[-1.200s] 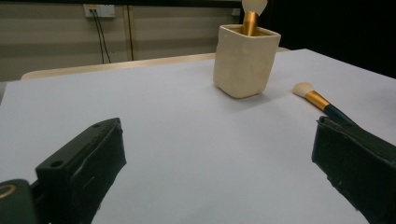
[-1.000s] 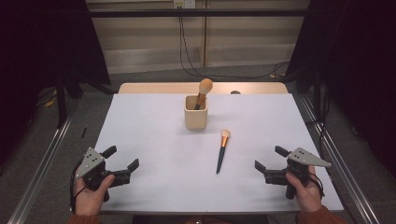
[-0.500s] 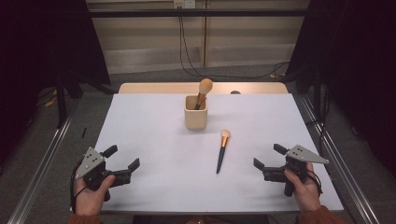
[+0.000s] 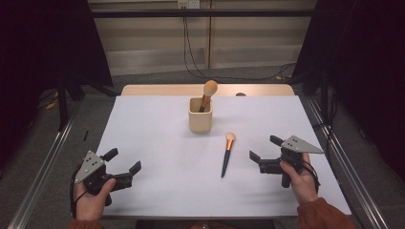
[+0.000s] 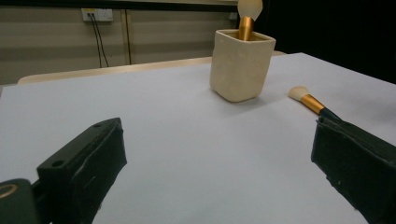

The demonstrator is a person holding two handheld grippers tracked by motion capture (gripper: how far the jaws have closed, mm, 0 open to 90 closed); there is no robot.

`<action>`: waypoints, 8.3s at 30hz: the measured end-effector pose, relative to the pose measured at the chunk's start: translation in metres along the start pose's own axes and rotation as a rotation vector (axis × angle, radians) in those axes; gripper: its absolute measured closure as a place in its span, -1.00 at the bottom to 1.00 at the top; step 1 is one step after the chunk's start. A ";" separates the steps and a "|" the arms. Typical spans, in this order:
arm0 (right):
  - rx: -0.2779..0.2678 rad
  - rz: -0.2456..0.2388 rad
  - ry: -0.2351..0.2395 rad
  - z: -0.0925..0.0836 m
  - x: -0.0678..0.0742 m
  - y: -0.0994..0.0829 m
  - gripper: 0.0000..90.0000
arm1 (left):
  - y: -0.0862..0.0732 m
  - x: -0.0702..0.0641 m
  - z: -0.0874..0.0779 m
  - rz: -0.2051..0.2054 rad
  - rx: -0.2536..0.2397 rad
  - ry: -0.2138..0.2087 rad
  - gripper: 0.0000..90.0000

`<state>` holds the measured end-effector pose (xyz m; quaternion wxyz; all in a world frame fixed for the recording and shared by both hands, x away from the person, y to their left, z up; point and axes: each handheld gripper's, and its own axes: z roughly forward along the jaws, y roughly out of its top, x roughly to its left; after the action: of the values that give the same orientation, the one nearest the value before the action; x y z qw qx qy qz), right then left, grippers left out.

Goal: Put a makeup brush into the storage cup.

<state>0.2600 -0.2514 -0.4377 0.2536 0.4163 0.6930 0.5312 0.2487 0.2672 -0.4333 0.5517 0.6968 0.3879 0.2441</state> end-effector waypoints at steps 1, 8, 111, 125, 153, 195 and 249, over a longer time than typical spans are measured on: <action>-0.010 0.003 0.002 0.003 0.001 0.002 -0.99 | 0.000 0.000 0.000 0.005 0.002 0.006 -0.93; -0.019 -0.038 0.034 0.023 0.009 0.017 -0.99 | 0.000 0.000 0.000 -0.008 -0.003 0.009 -0.93; 0.923 0.105 0.059 0.151 0.005 0.046 -0.87 | -0.001 0.001 0.000 0.003 0.018 0.002 -0.94; 1.016 0.116 0.005 0.165 0.014 0.039 -0.71 | -0.001 0.002 0.000 0.004 0.020 0.000 -0.93; 1.032 0.009 -0.074 0.169 0.025 0.035 -0.04 | -0.001 0.001 0.002 0.000 0.025 -0.014 -0.94; 0.994 -0.005 0.052 0.150 0.002 0.043 0.64 | -0.002 0.002 0.001 -0.005 0.025 -0.007 -0.94; 0.322 0.091 0.068 0.095 -0.013 0.056 0.64 | -0.002 0.002 0.001 -0.004 0.029 -0.007 -0.94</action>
<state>0.3590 -0.2073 -0.4154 0.1354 0.4643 0.7578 0.4380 0.2504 0.2681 -0.4355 0.5432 0.7048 0.3909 0.2352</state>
